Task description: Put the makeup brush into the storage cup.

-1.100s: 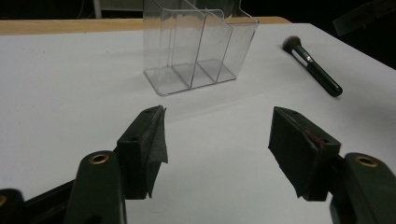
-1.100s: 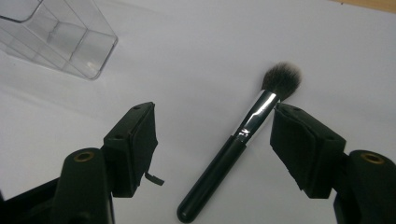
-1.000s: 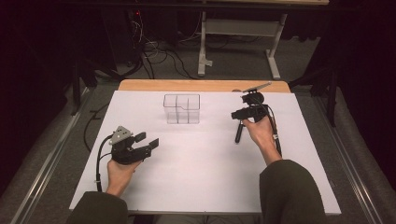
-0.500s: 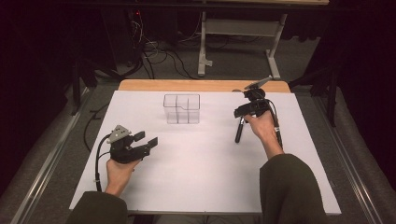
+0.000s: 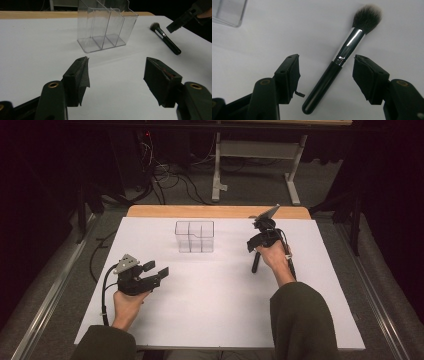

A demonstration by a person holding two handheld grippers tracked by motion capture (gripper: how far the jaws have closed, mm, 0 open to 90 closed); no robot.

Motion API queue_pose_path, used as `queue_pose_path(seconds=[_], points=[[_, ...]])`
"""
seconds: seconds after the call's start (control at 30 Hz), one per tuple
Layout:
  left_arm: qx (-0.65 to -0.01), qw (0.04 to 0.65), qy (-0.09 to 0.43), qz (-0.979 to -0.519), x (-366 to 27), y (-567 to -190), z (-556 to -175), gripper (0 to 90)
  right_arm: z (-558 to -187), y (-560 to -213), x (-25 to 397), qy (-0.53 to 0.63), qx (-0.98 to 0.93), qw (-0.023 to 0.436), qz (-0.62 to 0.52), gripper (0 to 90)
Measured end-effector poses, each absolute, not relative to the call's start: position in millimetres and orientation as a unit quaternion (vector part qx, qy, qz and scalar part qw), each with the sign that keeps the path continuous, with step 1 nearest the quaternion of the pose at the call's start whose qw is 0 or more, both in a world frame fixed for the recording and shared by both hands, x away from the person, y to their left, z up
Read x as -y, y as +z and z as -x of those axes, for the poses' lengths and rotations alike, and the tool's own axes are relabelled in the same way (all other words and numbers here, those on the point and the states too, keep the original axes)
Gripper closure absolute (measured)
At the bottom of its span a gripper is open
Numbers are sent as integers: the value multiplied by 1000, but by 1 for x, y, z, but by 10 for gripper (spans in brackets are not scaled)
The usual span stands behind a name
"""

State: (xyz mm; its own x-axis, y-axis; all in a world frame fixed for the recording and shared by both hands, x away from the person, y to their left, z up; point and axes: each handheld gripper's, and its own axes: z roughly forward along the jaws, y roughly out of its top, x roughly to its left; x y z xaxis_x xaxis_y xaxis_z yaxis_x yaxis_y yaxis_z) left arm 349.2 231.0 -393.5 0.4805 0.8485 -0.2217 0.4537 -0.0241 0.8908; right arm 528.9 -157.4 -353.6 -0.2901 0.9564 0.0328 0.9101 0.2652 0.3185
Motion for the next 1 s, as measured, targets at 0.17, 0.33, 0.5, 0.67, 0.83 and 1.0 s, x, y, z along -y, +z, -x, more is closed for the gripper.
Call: queue_pose_path(seconds=[0.17, 0.33, 0.5, 0.67, 0.83, 1.0], points=[[-474, 514, 192, -688, -231, -394, -348, 366, -531, -357, 158, 126, -790, 81, -595, 437], [-479, 515, 191, -685, -232, -395, -351, 366, -533, -361, 158, 112, -792, 80, -594, 461], [-488, 516, 196, -676, -238, -394, -352, 367, -535, -365, 157, 102, -793, 78, -596, 475], [-487, 517, 198, -675, -238, -394, -351, 368, -537, -369, 157, 91, -791, 75, -600, 484], [-485, 515, 199, -678, -237, -394, -352, 368, -540, -375, 156, 83, -788, 71, -606, 494], [-485, 516, 200, -677, -238, -393, -351, 368, -542, -379, 156, 81, -785, 67, -611, 511]])
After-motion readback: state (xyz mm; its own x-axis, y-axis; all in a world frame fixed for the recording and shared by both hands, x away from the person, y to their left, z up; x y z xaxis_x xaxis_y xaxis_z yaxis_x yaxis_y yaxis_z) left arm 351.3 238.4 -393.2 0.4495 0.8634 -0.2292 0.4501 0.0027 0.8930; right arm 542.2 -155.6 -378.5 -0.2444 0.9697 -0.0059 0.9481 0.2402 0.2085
